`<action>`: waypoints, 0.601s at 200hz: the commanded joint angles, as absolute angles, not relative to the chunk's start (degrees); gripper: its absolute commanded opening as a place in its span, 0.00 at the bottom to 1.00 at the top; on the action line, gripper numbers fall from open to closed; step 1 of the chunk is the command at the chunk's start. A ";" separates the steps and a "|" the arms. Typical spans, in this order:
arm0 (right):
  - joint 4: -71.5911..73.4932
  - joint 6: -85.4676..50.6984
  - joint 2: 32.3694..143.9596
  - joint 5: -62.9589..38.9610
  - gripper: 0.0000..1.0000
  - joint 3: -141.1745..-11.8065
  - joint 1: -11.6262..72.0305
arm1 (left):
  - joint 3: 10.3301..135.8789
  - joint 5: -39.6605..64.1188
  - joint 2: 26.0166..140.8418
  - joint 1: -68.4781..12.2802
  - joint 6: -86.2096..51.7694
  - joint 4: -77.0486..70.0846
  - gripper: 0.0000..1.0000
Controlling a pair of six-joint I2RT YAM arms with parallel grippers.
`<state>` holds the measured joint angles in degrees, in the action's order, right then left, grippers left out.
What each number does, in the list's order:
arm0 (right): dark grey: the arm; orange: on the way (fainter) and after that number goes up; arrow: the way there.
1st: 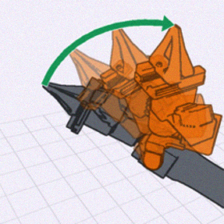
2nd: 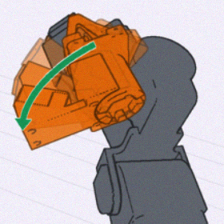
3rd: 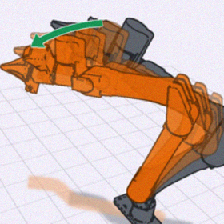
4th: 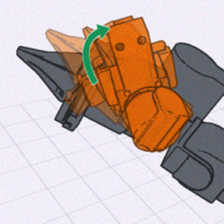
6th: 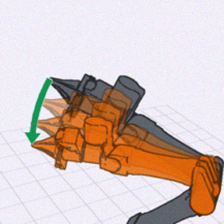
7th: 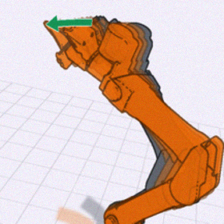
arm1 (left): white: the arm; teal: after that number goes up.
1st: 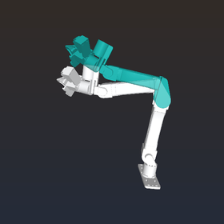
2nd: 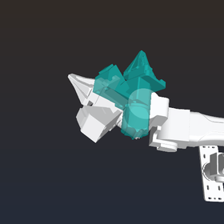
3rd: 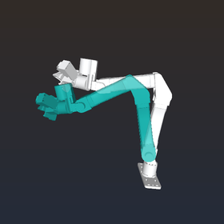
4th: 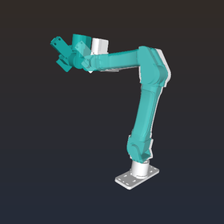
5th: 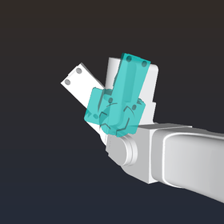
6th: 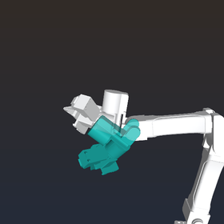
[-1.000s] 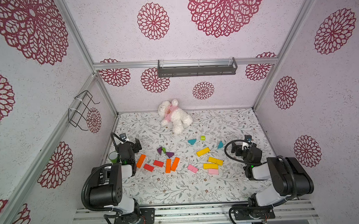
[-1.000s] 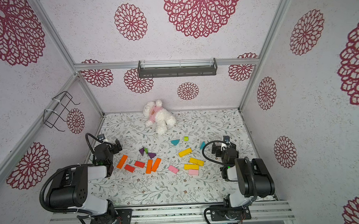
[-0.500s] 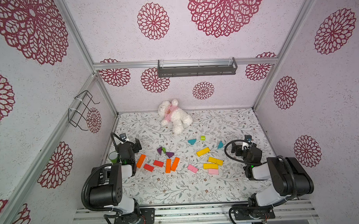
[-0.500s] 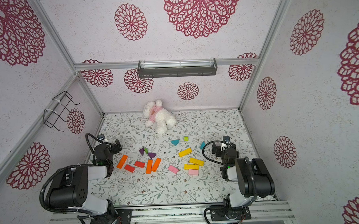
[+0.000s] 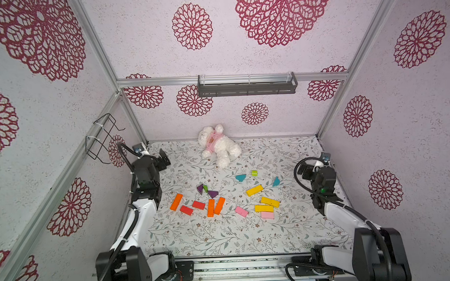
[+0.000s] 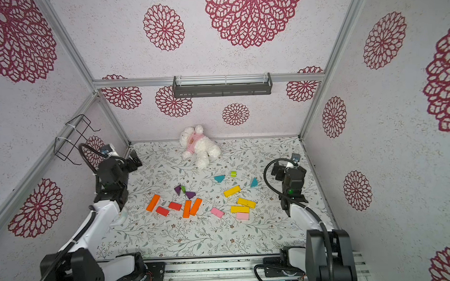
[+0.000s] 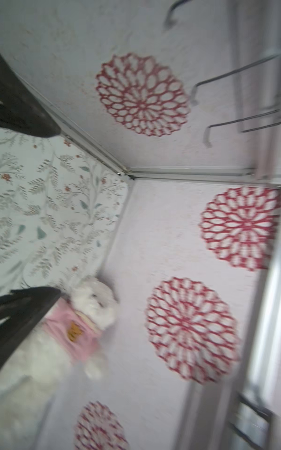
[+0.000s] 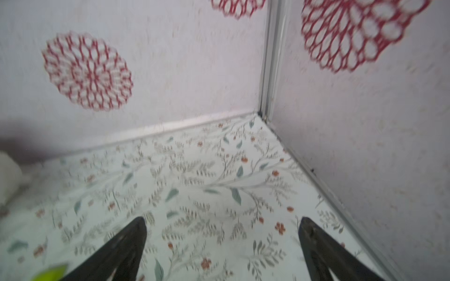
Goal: Assemble a carrot with building blocks
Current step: Adjust the building block at the center of the board.
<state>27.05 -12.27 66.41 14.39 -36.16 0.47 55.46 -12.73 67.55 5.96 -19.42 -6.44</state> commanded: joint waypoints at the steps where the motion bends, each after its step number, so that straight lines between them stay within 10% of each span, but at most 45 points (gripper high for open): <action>1: 6.65 -31.64 60.31 20.95 0.99 -43.05 0.05 | 67.23 -13.59 66.08 6.66 -29.74 15.15 0.97; 46: -10.85 -24.82 72.91 0.77 0.46 -58.22 1.70 | 68.11 4.93 70.81 10.19 -44.40 5.08 0.98; 120: -27.88 -1.31 92.88 4.15 0.65 -71.48 27.81 | 64.37 19.15 78.64 6.21 -57.52 1.54 0.99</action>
<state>-21.67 -10.52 89.78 4.32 -67.64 23.97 65.19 16.51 82.13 8.12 -52.64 3.33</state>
